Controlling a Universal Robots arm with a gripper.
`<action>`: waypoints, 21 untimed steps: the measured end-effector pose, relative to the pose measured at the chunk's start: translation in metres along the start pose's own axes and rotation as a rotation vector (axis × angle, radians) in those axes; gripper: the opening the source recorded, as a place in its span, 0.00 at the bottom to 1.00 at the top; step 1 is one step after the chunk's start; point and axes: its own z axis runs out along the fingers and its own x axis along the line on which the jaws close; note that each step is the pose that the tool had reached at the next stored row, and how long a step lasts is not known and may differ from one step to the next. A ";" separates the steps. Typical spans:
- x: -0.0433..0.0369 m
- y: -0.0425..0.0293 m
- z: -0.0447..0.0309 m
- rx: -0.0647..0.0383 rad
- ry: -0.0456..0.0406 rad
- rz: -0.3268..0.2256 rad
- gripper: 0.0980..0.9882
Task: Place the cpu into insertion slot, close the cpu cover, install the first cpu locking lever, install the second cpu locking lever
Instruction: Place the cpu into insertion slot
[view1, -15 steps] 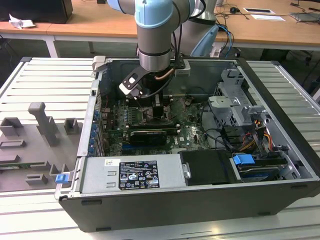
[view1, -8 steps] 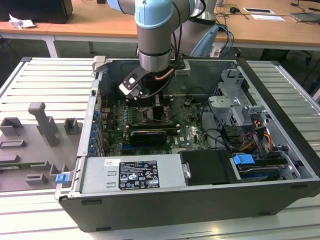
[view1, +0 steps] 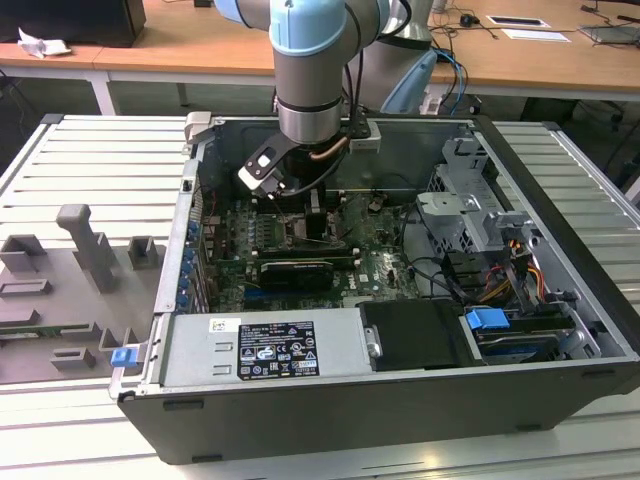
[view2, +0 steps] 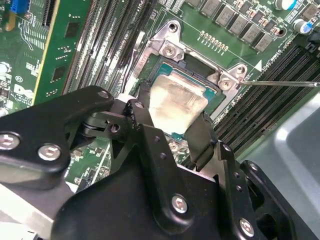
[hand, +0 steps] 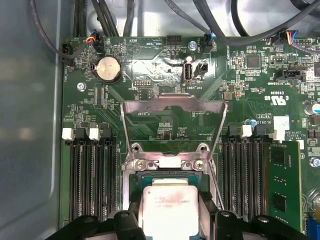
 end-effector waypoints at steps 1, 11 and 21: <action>0.0000 0.0000 0.0000 0.000 0.0001 0.000 0.50; 0.0011 0.0002 -0.0029 0.000 0.0009 0.005 0.57; 0.0011 0.0009 -0.0109 0.000 0.0010 0.005 0.27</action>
